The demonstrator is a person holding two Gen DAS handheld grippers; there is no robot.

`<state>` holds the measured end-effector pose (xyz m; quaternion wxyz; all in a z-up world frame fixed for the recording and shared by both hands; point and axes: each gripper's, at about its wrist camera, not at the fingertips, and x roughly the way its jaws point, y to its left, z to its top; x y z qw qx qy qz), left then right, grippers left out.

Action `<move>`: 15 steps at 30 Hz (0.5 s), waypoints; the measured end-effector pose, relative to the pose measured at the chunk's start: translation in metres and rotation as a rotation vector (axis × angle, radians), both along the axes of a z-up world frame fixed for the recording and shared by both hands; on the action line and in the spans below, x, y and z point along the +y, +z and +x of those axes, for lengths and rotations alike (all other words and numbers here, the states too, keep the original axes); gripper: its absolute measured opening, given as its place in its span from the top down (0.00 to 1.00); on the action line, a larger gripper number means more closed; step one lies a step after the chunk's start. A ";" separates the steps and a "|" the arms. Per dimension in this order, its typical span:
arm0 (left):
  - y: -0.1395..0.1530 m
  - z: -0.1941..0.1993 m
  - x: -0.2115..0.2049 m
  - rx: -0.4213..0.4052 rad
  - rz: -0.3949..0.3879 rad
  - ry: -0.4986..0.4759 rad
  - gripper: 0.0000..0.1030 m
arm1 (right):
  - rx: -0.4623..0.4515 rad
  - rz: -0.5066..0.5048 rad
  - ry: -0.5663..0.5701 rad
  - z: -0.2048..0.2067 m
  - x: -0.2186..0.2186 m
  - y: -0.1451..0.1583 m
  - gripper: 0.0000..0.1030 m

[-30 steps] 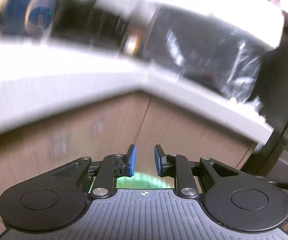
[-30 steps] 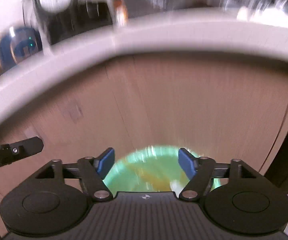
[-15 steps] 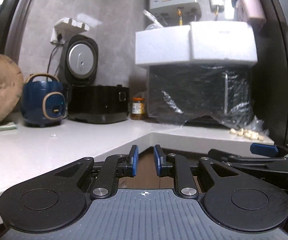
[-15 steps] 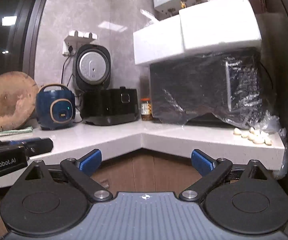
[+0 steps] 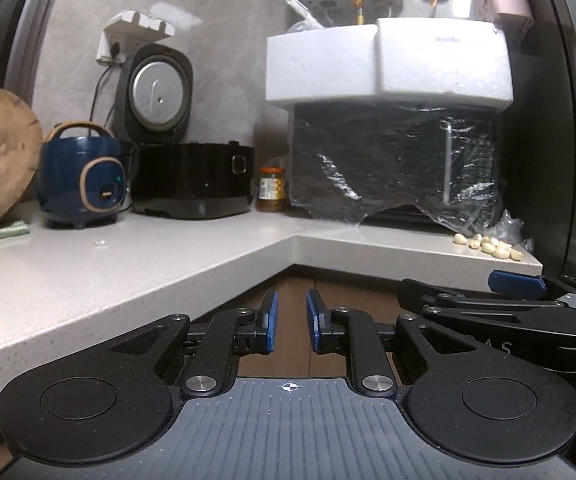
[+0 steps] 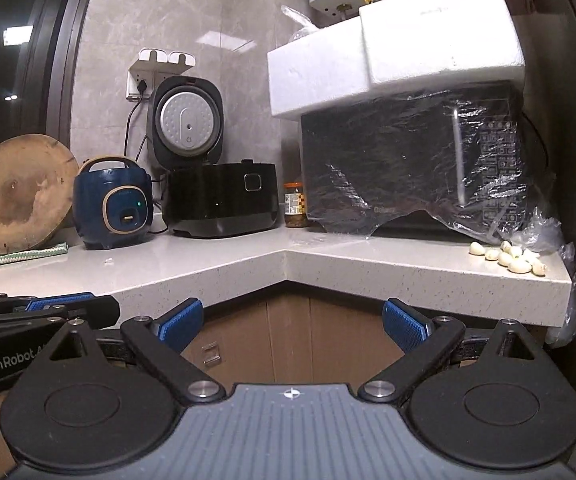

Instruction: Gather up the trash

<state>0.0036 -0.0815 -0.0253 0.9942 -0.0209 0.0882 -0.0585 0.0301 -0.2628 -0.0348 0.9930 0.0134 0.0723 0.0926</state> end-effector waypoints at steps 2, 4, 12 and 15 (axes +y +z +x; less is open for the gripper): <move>0.000 0.000 0.001 0.004 -0.004 0.000 0.81 | 0.003 -0.001 0.001 0.000 0.000 0.000 0.06; 0.000 0.000 0.001 0.006 -0.007 -0.001 0.81 | 0.005 -0.003 0.000 0.000 0.001 -0.001 0.06; -0.001 0.000 0.003 0.017 -0.012 -0.005 0.81 | 0.016 -0.010 0.002 0.002 0.003 -0.003 0.06; -0.002 0.000 0.004 0.020 -0.016 -0.007 0.81 | 0.019 -0.011 0.003 0.003 0.003 -0.003 0.06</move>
